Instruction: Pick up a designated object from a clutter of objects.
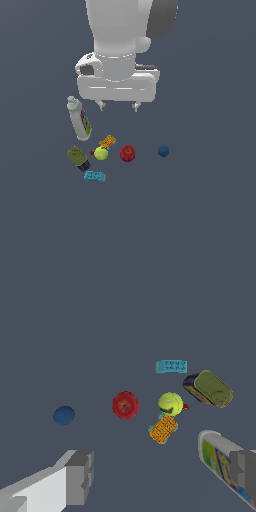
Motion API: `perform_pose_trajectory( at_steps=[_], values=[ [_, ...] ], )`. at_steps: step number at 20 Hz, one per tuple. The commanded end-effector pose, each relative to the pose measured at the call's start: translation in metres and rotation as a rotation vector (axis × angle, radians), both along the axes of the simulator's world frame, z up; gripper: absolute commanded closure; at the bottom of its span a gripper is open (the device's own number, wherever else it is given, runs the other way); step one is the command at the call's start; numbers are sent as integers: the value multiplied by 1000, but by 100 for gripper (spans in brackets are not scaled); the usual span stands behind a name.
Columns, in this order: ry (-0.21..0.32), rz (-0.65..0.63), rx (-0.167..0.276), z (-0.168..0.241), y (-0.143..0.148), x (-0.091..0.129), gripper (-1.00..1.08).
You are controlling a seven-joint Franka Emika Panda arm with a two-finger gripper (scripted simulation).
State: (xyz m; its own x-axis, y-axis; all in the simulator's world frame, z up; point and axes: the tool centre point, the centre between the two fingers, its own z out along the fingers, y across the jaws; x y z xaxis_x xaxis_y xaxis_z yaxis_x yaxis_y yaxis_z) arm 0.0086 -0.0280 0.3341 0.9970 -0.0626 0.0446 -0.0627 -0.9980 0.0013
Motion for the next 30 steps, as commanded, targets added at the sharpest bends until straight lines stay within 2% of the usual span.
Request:
perform_pose_trajectory(
  at_steps=[1, 10, 15, 22, 30],
  values=[
    [0, 0, 0, 0, 0, 0, -92],
    [33, -75, 6, -14, -28, -6, -92],
    [34, -76, 6, -14, -29, -6, -92],
    [35, -27, 3, -20, -32, -1, -92],
    [36, 100, -6, -35, -39, 13, -92]
  ],
)
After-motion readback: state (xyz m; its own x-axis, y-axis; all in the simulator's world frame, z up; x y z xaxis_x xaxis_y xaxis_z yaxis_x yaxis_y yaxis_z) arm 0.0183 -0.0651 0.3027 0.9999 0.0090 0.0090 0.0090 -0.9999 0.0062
